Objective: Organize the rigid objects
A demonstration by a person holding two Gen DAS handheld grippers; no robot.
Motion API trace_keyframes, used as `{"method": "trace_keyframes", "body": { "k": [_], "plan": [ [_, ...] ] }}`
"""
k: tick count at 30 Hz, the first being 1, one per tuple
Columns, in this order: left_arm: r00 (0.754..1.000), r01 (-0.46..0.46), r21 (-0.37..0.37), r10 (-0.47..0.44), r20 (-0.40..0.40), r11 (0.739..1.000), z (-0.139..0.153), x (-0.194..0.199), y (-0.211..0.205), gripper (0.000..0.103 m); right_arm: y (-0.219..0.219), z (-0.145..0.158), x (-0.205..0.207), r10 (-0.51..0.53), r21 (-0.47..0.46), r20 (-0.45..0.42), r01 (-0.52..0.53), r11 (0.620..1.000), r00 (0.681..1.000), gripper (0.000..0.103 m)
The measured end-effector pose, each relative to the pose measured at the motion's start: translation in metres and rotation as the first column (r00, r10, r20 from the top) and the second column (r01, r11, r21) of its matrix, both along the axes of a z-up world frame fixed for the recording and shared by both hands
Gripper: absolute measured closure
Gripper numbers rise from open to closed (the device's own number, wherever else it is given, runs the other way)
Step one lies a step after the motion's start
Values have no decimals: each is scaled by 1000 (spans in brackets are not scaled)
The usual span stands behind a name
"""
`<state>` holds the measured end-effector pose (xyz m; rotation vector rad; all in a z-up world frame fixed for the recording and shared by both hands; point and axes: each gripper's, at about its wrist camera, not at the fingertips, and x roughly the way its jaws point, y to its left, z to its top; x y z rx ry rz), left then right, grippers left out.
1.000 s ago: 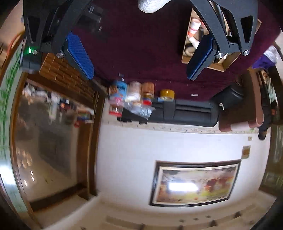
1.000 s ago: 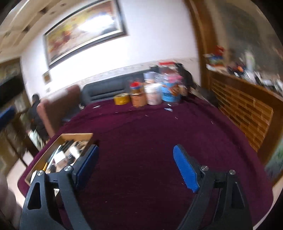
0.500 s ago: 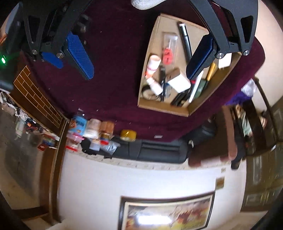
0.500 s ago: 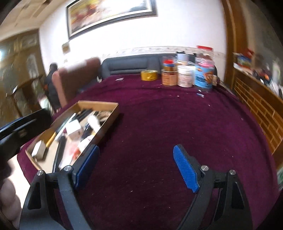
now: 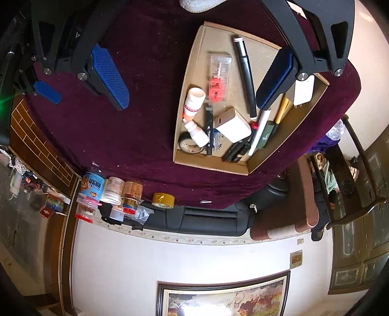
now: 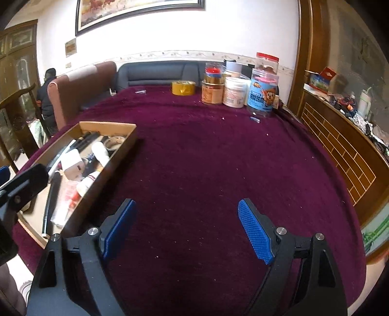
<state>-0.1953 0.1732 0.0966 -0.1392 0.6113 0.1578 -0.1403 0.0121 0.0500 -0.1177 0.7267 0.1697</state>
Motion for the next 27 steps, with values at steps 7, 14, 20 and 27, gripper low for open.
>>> {"method": "trace_keyframes", "body": {
  "k": [7, 14, 20, 27],
  "plan": [
    [1000, -1, -6, 1, -28, 1000, -6, 5, 5, 1, 4, -3, 1, -5, -51, 2, 5, 999, 1000, 17],
    [998, -6, -8, 5, -56, 1000, -11, 9, 5, 1, 2, -5, 3, -15, -89, 8, 15, 996, 1000, 17],
    [998, 0, -8, -1, -67, 1000, -13, 9, 2, 1, 0, -7, 5, -19, -102, 6, 19, 995, 1000, 17],
    [995, -16, -5, 16, -94, 1000, -17, 12, 2, 1, 6, -11, 5, 4, -141, 8, -3, 990, 1000, 17]
  ]
}}
